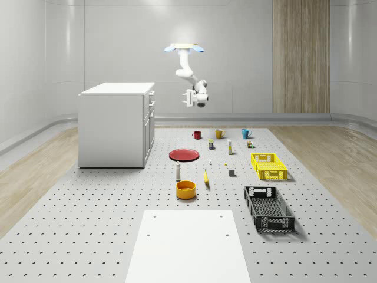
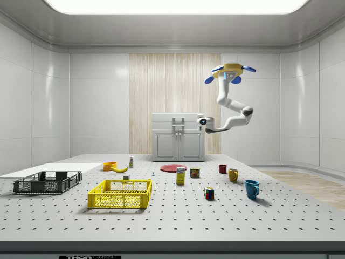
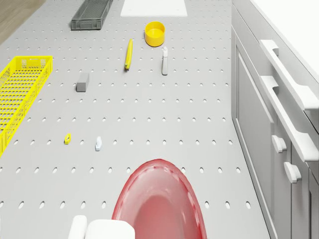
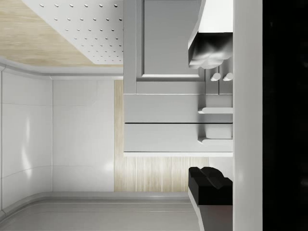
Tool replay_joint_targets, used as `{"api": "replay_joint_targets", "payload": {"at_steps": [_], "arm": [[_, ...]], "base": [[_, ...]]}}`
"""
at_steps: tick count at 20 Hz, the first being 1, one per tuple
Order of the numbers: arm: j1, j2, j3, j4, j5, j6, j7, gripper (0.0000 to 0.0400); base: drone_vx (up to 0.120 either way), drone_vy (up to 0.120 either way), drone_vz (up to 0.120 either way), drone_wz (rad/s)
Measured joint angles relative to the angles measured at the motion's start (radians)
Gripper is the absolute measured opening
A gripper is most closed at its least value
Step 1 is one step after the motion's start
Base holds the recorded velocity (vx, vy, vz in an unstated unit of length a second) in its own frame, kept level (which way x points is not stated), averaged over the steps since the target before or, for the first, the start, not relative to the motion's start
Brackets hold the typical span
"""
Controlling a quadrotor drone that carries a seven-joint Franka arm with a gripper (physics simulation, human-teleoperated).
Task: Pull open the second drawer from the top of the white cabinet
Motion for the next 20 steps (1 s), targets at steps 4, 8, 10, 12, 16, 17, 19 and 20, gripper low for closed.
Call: {"api": "replay_joint_targets", "payload": {"at_steps": [4,8,10,12,16,17,19,20], "arm": [[0.008,-0.009,-0.003,-0.001,-0.008,0.008,0.006,0.03],[0.016,-0.018,-0.005,-0.002,-0.015,0.015,0.012,0.03],[0.02,-0.022,-0.006,-0.003,-0.018,0.019,0.015,0.03],[0.023,-0.026,-0.007,-0.003,-0.021,0.022,0.018,0.03],[0.03,-0.034,-0.009,-0.004,-0.028,0.028,0.023,0.03],[0.032,-0.035,-0.009,-0.005,-0.029,0.03,0.024,0.03],[0.035,-0.039,-0.01,-0.005,-0.032,0.033,0.027,0.03],[0.036,-0.041,-0.011,-0.005,-0.033,0.034,0.028,0.03]], "base": [[0.12,-0.02,0.0,0.0],[0.12,-0.12,0.0,0.0],[0.12,-0.12,0.0,0.0],[0.12,-0.12,0.0,0.0],[0.12,-0.12,0.0,0.0],[0.12,-0.12,0.0,0.0],[0.12,-0.02,0.0,0.0],[0.12,0.0,0.0,0.0]]}}
